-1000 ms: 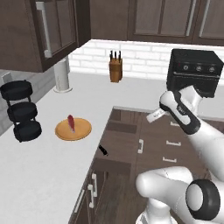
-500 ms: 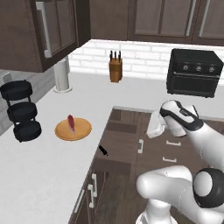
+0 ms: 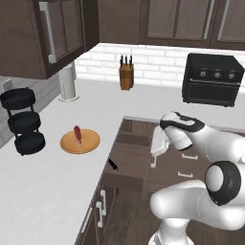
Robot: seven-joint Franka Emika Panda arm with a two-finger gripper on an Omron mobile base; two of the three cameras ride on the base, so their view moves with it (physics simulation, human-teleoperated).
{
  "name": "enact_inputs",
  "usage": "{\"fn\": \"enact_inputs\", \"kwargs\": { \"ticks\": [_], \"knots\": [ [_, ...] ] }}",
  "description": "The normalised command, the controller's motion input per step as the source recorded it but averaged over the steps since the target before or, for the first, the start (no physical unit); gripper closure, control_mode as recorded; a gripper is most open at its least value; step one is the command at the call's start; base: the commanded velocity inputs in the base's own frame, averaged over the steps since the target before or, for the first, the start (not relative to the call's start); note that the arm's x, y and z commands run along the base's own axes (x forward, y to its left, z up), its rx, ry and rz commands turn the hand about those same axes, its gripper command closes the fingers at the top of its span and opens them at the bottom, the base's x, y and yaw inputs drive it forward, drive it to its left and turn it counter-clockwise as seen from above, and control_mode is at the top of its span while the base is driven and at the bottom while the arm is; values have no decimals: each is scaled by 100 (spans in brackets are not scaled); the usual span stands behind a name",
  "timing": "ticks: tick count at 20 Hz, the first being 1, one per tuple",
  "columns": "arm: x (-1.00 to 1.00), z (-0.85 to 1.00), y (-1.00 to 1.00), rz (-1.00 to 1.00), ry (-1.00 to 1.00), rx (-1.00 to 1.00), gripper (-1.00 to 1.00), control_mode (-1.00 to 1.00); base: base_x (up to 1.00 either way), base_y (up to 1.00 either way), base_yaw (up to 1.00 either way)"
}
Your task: Pick up the knife from the drawer and place it on the cutting board. Then place the meat from the plate to the cutting board.
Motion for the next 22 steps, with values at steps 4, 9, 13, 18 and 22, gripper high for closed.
{"fn": "enact_inputs", "kwargs": {
  "ticks": [4, 9, 13, 18, 22],
  "knots": [
    [35, -33, 23, 0, 16, -6, -100, -100, 0, 0, 0],
    [27, -59, 1, 0, 4, -4, -100, -100, 0, 0, 0],
    [4, -50, -9, 0, 1, 0, -100, -100, 0, 0, 0],
    [0, -41, -36, 0, 5, -3, -100, -100, 0, 0, 0],
    [0, -31, -37, 0, 7, -3, -100, -100, 0, 0, 0]
  ]
}}
